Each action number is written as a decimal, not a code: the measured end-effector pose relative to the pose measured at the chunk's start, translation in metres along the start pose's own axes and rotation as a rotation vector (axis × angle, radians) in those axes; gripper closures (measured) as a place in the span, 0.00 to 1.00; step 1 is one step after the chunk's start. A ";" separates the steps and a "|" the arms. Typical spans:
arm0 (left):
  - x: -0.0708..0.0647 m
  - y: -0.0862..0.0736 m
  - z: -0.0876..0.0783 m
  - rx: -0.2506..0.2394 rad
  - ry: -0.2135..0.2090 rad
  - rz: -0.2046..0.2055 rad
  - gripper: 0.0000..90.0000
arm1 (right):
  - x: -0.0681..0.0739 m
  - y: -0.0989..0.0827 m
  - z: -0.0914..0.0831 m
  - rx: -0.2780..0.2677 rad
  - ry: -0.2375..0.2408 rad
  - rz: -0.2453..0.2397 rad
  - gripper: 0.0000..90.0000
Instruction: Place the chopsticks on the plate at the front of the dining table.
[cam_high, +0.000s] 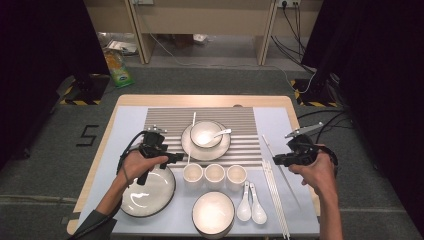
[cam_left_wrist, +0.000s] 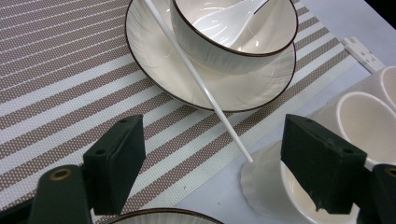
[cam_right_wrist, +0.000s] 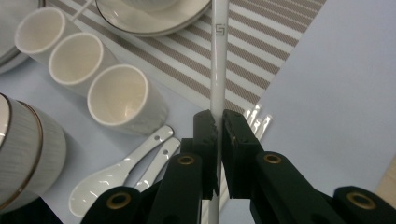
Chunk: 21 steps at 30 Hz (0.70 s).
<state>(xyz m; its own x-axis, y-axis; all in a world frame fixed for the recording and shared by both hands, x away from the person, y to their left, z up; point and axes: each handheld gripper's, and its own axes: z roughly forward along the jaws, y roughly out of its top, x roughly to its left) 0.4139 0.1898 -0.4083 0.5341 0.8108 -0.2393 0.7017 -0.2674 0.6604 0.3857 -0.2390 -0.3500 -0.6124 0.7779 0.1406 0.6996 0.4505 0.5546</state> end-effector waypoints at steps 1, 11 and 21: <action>-0.001 0.000 0.000 -0.003 0.001 0.003 0.23 | 0.001 0.002 0.000 -0.006 0.005 -0.006 0.94; -0.005 0.002 -0.003 -0.018 -0.003 0.010 0.23 | 0.016 0.020 -0.003 -0.089 0.045 -0.020 0.94; -0.012 0.005 -0.005 -0.033 -0.013 0.018 0.23 | 0.031 0.037 0.003 -0.161 0.138 -0.017 0.94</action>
<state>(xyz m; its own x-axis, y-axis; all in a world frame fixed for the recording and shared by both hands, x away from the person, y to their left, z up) 0.4088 0.1817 -0.3989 0.5530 0.7989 -0.2365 0.6762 -0.2645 0.6875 0.3935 -0.1975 -0.3277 -0.6758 0.6987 0.2346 0.6275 0.3784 0.6805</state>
